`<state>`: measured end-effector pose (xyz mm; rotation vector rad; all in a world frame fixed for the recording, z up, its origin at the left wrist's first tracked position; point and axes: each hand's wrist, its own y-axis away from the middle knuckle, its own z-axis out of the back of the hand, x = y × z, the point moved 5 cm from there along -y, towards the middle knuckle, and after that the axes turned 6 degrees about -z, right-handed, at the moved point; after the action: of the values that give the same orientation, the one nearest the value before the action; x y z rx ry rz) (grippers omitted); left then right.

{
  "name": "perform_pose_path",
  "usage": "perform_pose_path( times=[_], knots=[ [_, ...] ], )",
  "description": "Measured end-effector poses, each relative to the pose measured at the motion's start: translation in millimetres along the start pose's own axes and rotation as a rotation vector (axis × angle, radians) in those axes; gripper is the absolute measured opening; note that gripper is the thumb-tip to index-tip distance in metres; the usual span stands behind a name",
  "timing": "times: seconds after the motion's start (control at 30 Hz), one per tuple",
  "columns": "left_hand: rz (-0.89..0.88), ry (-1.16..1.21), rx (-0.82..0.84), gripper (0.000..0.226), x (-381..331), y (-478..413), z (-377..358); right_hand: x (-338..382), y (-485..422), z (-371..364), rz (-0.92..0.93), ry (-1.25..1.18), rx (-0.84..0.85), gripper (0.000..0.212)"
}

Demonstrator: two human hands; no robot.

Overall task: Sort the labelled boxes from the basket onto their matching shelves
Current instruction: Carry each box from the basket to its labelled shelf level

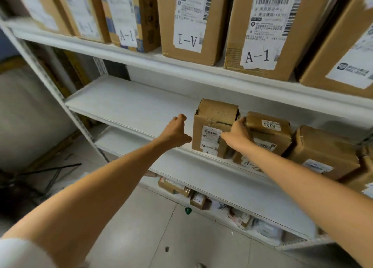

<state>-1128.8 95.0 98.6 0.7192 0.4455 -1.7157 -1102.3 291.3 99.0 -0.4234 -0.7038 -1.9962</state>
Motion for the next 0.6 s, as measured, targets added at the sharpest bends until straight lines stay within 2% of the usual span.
perform_pose_path(
  times=[0.1,0.2,0.3,0.5,0.6],
  knots=[
    [-0.03,-0.114,-0.033,0.068,4.2,24.0,33.7,17.0,14.9,9.2,0.105,0.146,-0.118,0.089],
    [0.006,-0.18,-0.087,0.058,17.9,60.7,59.3,44.6,36.1,5.0,0.35,0.366,-0.129,0.069],
    [0.071,-0.207,-0.112,0.054,32.9,108.2,74.0,76.4,77.3,-21.0,0.629,0.541,0.073,0.04],
    [0.27,-0.233,-0.249,0.049,62.8,232.8,101.0,119.2,195.1,-97.0,1.067,0.842,0.4,0.05],
    [0.386,-0.236,-0.317,0.045,76.8,299.6,107.6,139.2,251.1,-129.7,1.22,0.845,0.449,0.048]
  ],
)
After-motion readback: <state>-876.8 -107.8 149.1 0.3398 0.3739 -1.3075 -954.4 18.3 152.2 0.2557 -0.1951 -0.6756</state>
